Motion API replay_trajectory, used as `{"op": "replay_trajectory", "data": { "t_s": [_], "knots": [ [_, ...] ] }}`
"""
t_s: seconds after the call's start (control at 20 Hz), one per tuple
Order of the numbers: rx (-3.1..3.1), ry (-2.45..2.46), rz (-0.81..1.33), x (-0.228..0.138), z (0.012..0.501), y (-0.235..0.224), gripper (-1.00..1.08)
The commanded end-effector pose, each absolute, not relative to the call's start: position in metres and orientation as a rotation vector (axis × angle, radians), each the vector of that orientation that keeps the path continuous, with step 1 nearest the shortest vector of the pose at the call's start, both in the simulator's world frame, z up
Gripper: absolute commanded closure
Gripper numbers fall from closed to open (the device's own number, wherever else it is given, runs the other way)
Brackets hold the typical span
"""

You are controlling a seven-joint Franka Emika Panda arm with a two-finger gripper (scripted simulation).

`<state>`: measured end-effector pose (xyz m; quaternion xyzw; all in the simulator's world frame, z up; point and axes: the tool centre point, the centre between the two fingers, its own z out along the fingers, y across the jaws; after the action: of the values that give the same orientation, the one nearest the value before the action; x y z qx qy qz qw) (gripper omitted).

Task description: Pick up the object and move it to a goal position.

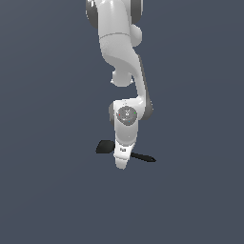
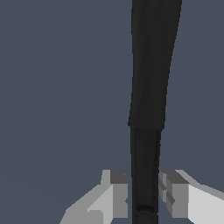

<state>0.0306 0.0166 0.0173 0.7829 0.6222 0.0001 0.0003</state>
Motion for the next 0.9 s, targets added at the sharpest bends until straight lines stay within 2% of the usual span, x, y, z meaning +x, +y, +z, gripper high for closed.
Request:
{"op": "replay_trajectory", "data": {
  "t_s": [0.0,0.45,0.65,0.85],
  "knots": [
    [2.459,1.955,-0.001,0.030,0.017,0.017,1.08],
    [2.432,1.955,0.044,0.044,0.048,0.011,1.08],
    [2.397,1.955,0.100,0.061,0.088,0.003,1.08],
    [2.343,1.954,0.182,0.082,0.149,-0.007,1.08]
  ]
}}
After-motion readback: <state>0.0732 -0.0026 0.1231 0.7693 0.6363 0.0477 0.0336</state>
